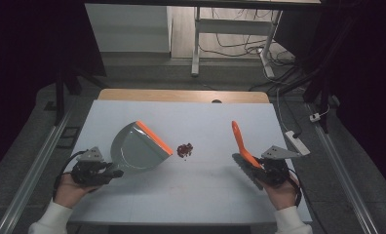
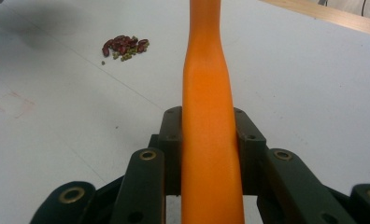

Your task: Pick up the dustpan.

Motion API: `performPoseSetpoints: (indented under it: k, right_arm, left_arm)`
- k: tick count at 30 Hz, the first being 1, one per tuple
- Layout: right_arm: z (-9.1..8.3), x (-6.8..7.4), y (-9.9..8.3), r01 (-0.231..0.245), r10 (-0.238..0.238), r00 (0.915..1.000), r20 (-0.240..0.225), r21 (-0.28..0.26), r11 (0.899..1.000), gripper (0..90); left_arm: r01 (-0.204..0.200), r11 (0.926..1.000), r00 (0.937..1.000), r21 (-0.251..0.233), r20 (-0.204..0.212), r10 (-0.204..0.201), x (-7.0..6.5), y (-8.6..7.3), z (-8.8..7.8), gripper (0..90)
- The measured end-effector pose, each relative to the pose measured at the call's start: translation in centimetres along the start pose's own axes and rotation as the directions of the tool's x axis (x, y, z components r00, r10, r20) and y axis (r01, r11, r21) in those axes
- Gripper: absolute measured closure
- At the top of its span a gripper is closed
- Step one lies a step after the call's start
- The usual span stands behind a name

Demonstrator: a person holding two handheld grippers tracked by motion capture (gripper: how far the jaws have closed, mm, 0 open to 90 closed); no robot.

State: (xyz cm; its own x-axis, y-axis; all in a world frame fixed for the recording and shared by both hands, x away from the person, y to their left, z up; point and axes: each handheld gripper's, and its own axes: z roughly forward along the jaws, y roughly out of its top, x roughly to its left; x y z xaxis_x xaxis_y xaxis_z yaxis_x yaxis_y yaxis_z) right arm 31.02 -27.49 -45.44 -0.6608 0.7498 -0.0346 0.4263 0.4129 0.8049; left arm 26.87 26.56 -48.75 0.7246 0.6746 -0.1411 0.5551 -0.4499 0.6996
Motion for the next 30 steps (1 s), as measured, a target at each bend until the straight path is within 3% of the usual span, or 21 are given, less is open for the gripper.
performPoseSetpoints:
  k: [8, 13, 24, 30]
  right_arm:
    - [0.0, 0.0, 0.0, -0.001, 0.001, 1.0000, -0.002, -0.001, 1.000, 70.3]
    - [0.1, 0.0, 0.0, -0.005, 0.005, 1.0000, 0.000, -0.002, 1.000, 70.3]
    - [0.2, 0.1, 0.0, 0.001, -0.001, 1.0000, -0.003, -0.001, 1.000, 70.3]
    - [0.3, 0.1, 0.0, 0.002, -0.002, 1.0000, -0.005, 0.002, 1.000, 70.3]
  left_arm:
    - [-0.028, 0.9968, 0.9991, 0.075, 0.033, 0.025, -0.4, 0.1, 0.9, 61.7]
    - [-0.060, 0.9947, 0.9960, 0.084, 0.071, 0.054, -0.9, 0.2, 1.2, 61.6]
    - [-0.099, 0.9838, 0.9935, 0.149, 0.070, 0.090, -1.6, 0.5, 2.8, 61.6]
    - [-0.108, 0.9782, 0.9913, 0.177, 0.093, 0.093, -1.7, 1.0, 4.0, 61.6]
